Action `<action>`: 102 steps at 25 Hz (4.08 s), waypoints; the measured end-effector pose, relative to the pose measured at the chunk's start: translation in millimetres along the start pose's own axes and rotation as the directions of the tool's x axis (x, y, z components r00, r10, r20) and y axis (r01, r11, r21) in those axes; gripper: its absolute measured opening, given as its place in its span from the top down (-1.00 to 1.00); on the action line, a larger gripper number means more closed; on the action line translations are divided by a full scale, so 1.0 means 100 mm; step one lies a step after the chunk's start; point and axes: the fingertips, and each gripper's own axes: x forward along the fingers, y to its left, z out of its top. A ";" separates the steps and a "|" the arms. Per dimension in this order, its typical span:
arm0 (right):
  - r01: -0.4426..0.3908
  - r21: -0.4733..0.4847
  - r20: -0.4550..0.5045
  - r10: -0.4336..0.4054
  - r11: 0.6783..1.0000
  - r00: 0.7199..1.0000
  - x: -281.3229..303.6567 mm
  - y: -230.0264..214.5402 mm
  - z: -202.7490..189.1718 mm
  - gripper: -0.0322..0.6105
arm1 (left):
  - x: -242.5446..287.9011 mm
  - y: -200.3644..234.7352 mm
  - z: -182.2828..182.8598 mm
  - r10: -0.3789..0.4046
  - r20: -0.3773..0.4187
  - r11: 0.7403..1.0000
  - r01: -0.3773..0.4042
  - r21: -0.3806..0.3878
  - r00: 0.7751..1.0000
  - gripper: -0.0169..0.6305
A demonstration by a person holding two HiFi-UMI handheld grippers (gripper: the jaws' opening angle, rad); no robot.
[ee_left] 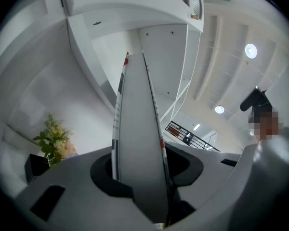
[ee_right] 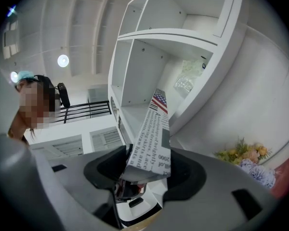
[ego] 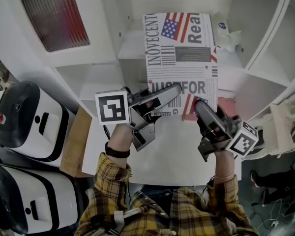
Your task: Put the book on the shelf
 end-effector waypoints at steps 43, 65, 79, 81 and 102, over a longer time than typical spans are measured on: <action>0.161 -0.573 0.074 -0.145 0.803 0.987 0.09 0.36 -0.08 -0.16 | -0.48 -0.47 -0.02 -0.001 0.101 0.934 -0.035 0.356 0.995 -0.16; 0.165 -0.556 0.079 -0.145 0.814 0.986 0.21 0.14 0.18 -0.16 | -0.56 -0.35 0.31 0.323 0.459 0.470 -0.561 0.681 0.828 0.36; 0.326 -0.630 0.250 -0.213 0.705 0.945 -0.07 0.11 0.55 0.12 | -0.50 -0.29 0.35 0.344 0.481 0.433 -0.591 0.681 0.806 0.46; 0.340 -0.642 0.244 -0.236 0.687 0.940 -0.04 0.06 0.57 0.17 | -0.49 -0.28 0.35 0.349 0.482 0.428 -0.594 0.681 0.804 0.49; 0.354 -0.715 0.225 -0.281 0.602 0.933 0.22 -0.11 0.58 0.43 | -0.44 -0.08 0.54 0.390 0.512 0.400 -0.642 0.654 0.765 0.56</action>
